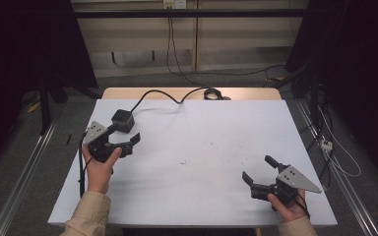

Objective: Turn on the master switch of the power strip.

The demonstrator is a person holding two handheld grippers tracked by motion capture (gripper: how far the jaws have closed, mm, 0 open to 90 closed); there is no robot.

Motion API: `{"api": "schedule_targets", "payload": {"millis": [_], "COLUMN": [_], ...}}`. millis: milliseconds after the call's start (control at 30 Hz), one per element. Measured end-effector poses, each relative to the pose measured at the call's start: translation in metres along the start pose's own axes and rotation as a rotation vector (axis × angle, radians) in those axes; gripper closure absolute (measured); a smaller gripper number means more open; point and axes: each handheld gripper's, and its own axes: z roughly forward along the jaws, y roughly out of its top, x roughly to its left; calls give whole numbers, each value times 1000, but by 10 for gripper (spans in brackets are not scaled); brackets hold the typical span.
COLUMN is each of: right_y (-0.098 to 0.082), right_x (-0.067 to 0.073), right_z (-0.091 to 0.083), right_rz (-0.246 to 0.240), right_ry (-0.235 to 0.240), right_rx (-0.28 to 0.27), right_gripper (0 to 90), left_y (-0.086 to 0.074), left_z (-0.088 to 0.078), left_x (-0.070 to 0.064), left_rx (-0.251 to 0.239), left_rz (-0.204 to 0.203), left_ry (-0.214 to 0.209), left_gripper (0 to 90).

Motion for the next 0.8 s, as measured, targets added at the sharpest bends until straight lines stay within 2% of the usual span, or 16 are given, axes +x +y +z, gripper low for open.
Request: {"api": "schedule_targets", "payload": {"millis": [333,533,633,800], "right_y": [2,3,3,3], "right_x": [3,4,4,4], "right_z": [5,7,7,7], "right_rz": [-6,-10,-8,-4], "right_ry": [11,24,25,18], "right_rx": [-7,-8,-9,-9], "right_gripper": [34,34,34,34], "left_y": [7,5,5,4], "left_z": [-2,0,2,7], "left_x": [0,3,5,9], "left_rx": [-10,-11,-1,11], "left_rz": [4,-27,-17,-27], "left_ry": [-1,3,5,18], "left_gripper": [61,61,61,64]}}
